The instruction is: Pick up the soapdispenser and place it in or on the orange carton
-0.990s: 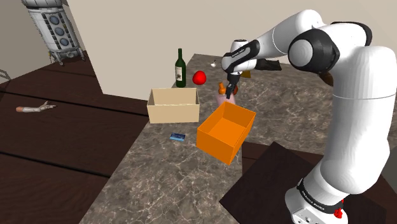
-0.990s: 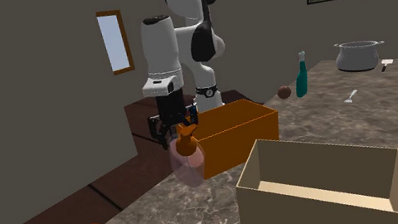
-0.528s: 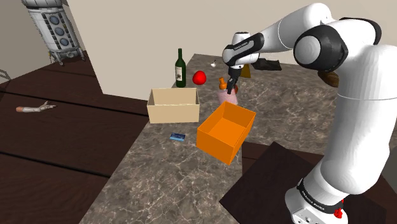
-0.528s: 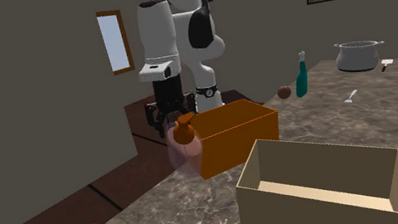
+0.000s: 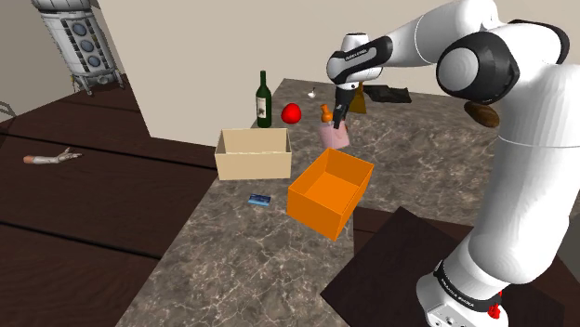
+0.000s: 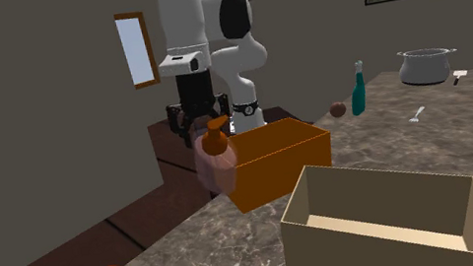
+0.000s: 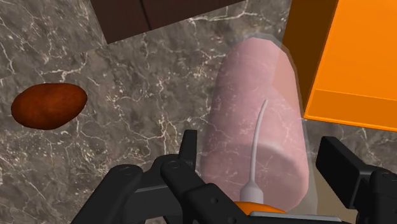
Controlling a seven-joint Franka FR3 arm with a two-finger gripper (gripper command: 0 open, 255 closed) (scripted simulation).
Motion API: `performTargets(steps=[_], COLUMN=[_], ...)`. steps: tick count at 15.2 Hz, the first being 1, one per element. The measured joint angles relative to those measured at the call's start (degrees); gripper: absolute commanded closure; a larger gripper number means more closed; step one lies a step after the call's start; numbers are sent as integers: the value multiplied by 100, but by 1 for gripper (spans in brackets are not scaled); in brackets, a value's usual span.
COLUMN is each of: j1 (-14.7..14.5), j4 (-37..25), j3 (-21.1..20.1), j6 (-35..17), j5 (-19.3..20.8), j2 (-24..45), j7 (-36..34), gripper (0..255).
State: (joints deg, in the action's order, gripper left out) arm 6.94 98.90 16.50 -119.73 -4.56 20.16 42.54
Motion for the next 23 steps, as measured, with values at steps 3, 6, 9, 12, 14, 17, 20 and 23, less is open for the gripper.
performTargets(steps=[3,6,9,12,14,17,20,23], j1=[-16,-11,-14,-16,-15,-177,-361,-484], j4=[-104,-250,-398,-566,-678,-60,757,1489], j3=[11,22,31,39,44,29,-34,-118], j6=[201,400,610,826,967,862,665,531], j5=[35,54,77,96,106,271,481,670], j2=[-100,-157,-220,-271,-303,-833,-1475,-2090], j7=[-26,-25,-37,-49,-52,-239,-530,-805], gripper=[255,255,255,255,255,255,255,255])
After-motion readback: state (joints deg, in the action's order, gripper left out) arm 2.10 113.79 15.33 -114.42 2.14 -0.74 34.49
